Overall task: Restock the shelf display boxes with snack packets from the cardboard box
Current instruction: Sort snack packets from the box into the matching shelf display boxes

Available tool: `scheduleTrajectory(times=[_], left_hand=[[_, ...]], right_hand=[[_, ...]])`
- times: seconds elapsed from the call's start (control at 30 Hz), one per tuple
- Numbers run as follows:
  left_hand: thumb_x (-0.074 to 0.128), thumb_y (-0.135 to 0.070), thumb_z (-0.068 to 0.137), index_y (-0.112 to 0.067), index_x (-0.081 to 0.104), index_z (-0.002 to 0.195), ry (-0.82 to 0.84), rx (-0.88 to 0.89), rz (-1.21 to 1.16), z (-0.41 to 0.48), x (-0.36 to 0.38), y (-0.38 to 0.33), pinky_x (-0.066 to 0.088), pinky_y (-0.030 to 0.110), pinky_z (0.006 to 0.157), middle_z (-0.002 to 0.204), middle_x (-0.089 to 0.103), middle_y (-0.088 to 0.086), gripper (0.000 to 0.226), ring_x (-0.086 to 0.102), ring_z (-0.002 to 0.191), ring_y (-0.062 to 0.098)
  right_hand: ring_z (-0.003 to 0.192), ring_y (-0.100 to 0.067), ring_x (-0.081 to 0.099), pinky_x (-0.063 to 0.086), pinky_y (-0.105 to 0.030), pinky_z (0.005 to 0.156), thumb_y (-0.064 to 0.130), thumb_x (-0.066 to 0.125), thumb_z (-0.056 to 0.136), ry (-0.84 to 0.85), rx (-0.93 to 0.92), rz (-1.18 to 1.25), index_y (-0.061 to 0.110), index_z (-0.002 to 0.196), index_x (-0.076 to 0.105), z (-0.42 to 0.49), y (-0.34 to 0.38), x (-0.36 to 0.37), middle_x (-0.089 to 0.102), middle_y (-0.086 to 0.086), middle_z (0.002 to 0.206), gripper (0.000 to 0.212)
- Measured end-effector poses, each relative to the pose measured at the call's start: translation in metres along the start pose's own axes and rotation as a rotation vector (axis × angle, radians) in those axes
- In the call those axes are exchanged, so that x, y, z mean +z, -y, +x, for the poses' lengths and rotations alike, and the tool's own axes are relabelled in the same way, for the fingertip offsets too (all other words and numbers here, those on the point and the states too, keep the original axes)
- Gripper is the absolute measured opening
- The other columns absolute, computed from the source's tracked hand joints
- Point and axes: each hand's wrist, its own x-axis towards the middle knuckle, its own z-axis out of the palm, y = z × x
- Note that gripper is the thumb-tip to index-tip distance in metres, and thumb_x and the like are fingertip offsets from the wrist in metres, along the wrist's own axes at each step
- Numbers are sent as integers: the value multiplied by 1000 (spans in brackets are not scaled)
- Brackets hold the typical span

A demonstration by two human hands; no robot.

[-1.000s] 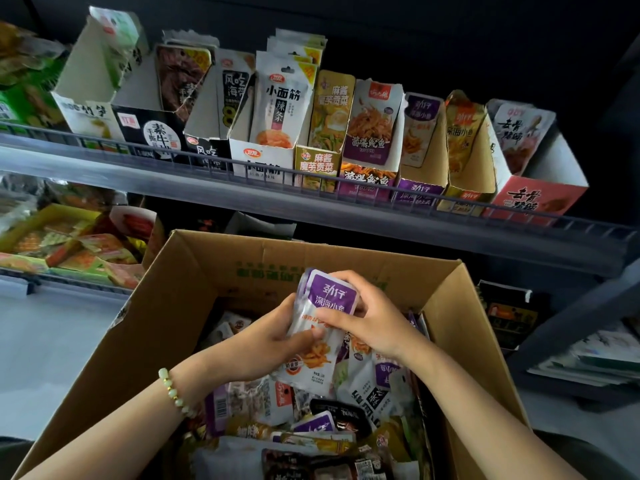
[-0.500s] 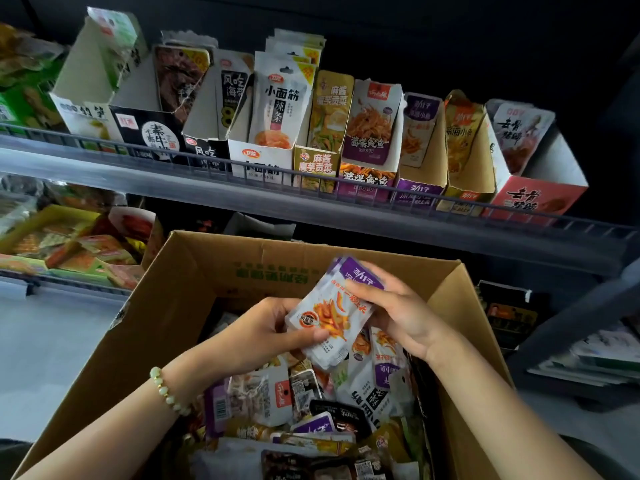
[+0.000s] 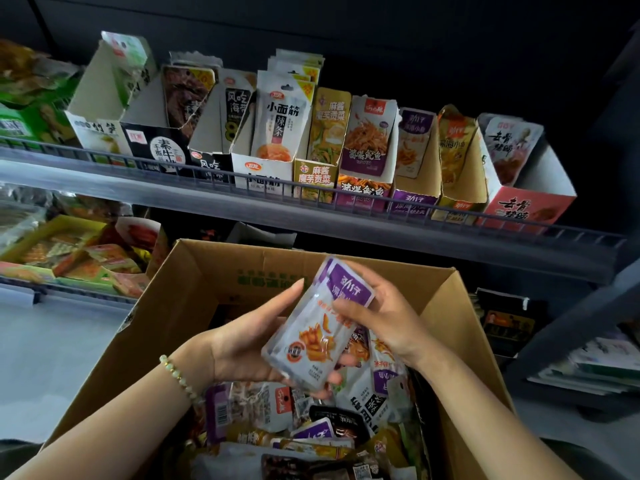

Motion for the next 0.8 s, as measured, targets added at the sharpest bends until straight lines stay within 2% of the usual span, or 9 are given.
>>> scheduleTrajectory(times=[0.07,0.17,0.27,0.33,0.47,0.6,0.73,0.8], left_hand=[[72,-74,55,-18,73,111,-90,-10,83,3,7,1,55,35,86,113,70,12,79,68,102,24],[37,-73,74,-19,61,119,-243,-43,213,7,13,-2,51,37,94,111,72,9,74,69,100,22],[28,-71,74,-24,60,116,-278,-86,332,4,25,-12,51,34,93,108,73,5,71,69,100,21],[27,-73,73,-25,60,114,-300,-113,375,4,32,-19,52,32,91,106,74,6,71,69,99,21],[31,-70,75,-21,61,114,-337,-93,319,12,43,-33,53,33,87,104,74,9,70,71,92,22],[29,-67,82,-23,61,112,-371,-65,377,22,61,-45,56,30,82,98,75,7,62,72,85,19],[33,-69,80,-21,59,121,-290,-34,377,29,70,-61,56,37,85,110,72,11,68,70,99,24],[46,-61,84,-21,54,126,-257,-35,499,29,75,-71,57,42,84,118,68,13,59,66,107,28]], right_hand=[[102,-14,67,55,-24,78,48,80,60,12,-16,-84,38,118,58,-3,4,4,69,6,111,63],[101,-4,65,53,-20,77,45,79,64,-14,-41,-210,40,117,54,-6,8,5,68,14,109,59],[104,-1,64,53,-19,79,34,81,70,9,-35,-259,41,120,50,-6,14,2,65,10,114,59],[107,-1,62,53,-21,80,27,76,71,39,-44,-276,42,123,47,-6,20,-1,60,10,120,62],[105,3,61,54,-21,80,32,77,68,-16,-101,-313,47,120,47,-8,34,-10,59,15,116,62],[110,-5,61,54,-29,89,36,79,67,-23,-123,-323,37,128,51,-7,42,-27,61,10,122,68],[103,-6,66,55,-24,81,31,78,68,-90,-161,-273,36,121,56,-10,53,-48,68,9,113,58],[101,-9,67,54,-23,78,30,77,68,-141,-183,-245,33,120,57,-11,58,-62,70,6,110,57]])
